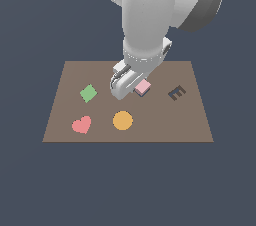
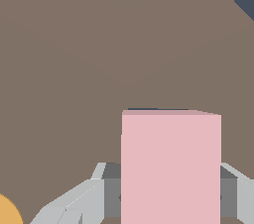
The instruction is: Insert a designated object into the corresponding slot on a board.
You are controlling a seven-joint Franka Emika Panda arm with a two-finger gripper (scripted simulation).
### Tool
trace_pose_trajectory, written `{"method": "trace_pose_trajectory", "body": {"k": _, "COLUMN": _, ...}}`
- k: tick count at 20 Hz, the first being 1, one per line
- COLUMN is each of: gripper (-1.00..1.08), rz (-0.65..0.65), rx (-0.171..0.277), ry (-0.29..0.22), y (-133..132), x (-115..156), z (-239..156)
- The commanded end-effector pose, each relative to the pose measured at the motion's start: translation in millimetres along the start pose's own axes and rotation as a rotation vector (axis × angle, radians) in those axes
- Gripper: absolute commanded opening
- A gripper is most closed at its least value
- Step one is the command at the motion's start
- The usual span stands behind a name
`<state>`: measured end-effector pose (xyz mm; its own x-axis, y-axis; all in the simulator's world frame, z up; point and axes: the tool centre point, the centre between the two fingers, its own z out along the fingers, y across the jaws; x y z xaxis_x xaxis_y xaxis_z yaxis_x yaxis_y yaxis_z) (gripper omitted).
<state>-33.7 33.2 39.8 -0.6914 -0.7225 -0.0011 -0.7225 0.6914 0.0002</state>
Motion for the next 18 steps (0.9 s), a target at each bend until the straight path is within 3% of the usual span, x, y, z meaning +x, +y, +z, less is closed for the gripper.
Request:
{"method": "trace_pose_trajectory", "body": {"k": 1, "gripper": -1.0, "rz": 0.021, "rx": 0.0, "ry": -0.001, "y": 2, "x": 0, "z": 0}}
{"method": "trace_pose_trajectory", "body": {"k": 15, "gripper": -1.0, "rz": 0.03, "rx": 0.0, "ry": 0.0, "y": 3, "x": -1, "z": 10}}
{"method": "trace_pose_trajectory", "body": {"k": 16, "gripper": 1.0, "rz": 0.03, "rx": 0.0, "ry": 0.0, "y": 3, "x": -1, "z": 10}}
{"method": "trace_pose_trajectory", "body": {"k": 18, "gripper": 1.0, "rz": 0.03, "rx": 0.0, "ry": 0.0, "y": 3, "x": -1, "z": 10}}
